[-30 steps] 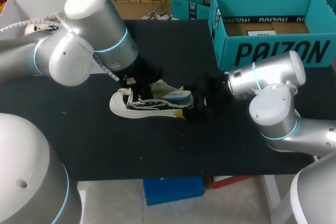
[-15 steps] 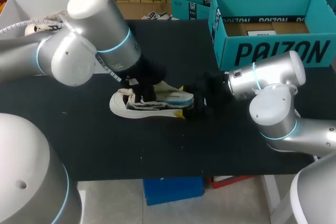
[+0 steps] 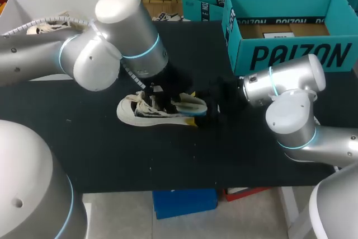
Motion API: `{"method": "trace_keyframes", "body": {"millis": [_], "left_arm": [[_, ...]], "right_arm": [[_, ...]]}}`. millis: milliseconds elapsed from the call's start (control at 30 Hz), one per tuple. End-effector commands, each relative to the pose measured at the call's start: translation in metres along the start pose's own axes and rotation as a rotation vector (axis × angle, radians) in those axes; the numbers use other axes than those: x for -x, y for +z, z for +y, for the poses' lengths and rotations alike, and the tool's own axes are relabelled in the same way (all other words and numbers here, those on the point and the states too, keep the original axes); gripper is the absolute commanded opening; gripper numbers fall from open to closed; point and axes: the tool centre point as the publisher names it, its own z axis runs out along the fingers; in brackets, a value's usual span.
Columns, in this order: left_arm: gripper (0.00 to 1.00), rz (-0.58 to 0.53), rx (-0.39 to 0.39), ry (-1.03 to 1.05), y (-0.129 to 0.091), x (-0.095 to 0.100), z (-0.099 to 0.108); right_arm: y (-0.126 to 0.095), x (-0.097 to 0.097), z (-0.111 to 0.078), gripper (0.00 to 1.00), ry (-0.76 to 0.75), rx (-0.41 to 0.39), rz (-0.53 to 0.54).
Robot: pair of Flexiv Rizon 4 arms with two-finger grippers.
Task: Take the shoe out of the shoebox, open the shoe tongue, remove and reinsert the insole, then place the shoe into the shoebox
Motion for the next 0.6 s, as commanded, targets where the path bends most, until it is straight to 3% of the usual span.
{"method": "trace_keyframes", "body": {"millis": [33, 600], "left_arm": [[0.44, -0.014, 0.012, 0.008, 0.0064, -0.0041, -0.0047], [0.4, -0.078, 0.012, 0.068, 0.0088, -0.0059, -0.0124]], "right_arm": [[0.0012, 0.0018, -0.0014, 0.0, 0.001, 0.0, 0.0], [0.0012, 0.0018, -0.0014, 0.0, 0.001, 0.0, 0.0]]}}
